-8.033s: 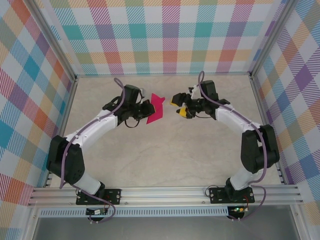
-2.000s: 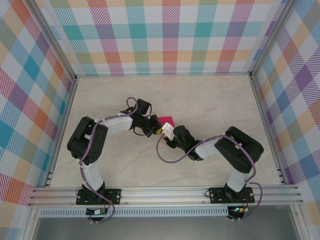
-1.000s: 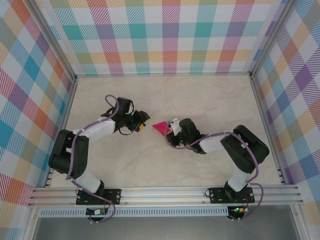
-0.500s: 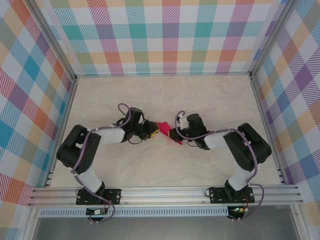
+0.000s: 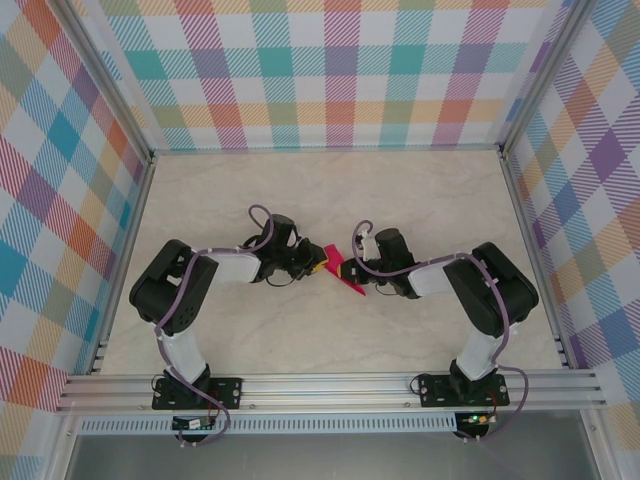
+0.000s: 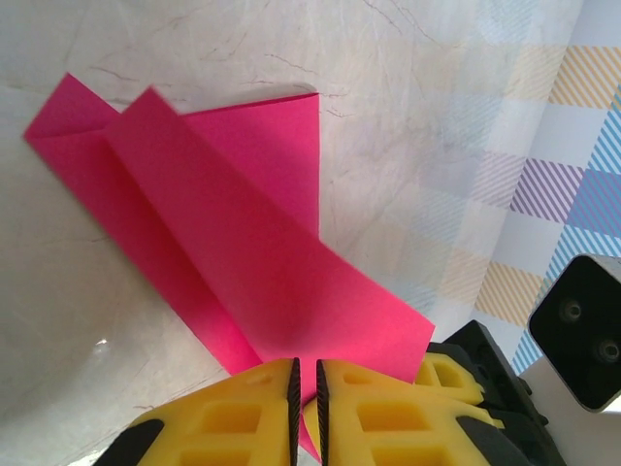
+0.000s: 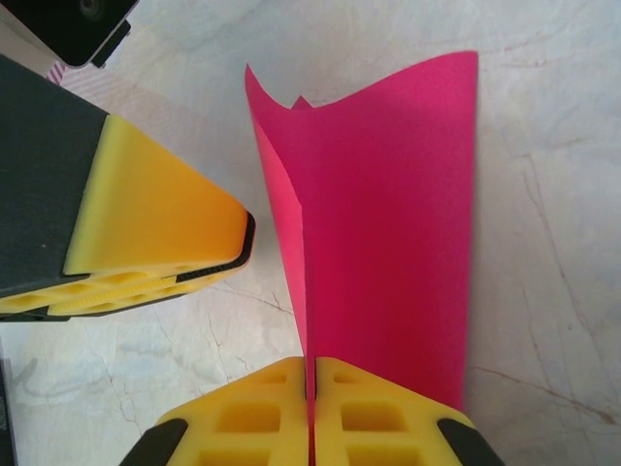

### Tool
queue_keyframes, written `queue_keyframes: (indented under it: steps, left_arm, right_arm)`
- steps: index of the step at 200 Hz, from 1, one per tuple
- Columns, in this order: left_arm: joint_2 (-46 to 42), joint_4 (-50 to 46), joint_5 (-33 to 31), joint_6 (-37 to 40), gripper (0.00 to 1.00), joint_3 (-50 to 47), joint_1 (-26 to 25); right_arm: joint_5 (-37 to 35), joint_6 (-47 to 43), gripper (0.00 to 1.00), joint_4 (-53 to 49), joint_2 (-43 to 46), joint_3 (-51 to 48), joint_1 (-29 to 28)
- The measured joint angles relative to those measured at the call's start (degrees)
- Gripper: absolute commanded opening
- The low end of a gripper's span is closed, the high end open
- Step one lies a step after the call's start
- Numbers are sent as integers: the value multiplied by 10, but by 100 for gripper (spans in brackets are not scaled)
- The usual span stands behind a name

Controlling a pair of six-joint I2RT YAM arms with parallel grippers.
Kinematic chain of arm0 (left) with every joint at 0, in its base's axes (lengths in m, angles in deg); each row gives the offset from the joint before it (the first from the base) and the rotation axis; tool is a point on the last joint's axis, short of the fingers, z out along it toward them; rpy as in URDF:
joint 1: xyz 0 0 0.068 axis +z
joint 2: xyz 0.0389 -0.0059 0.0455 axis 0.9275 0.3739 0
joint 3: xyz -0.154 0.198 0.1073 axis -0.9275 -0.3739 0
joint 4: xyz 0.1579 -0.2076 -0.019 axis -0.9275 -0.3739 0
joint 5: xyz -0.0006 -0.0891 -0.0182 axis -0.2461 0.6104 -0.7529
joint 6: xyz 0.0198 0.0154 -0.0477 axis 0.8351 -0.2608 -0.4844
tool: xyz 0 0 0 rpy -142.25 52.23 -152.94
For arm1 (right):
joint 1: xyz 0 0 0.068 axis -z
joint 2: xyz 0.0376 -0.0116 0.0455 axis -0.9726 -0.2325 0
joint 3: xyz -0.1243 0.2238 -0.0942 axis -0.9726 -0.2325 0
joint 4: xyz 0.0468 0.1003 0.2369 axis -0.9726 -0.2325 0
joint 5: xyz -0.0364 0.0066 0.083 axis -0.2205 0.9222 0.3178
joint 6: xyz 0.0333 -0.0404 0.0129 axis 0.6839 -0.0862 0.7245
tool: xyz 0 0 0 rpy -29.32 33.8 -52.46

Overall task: Fold a paper plane with a square sheet of paper (pick it up from the middle)
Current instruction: Fold the wing for the fifth time at the center of the table.

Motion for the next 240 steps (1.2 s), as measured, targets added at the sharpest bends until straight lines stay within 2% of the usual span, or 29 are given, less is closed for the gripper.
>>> queue_keyframes:
  steps: [165, 240]
  left_arm:
    - [9, 27, 12, 5, 13, 0, -16]
    - [9, 31, -4, 9, 13, -3, -19]
  right_arm:
    - [58, 76, 5, -11, -29, 6, 36]
    - [87, 109, 6, -11, -36, 17, 44]
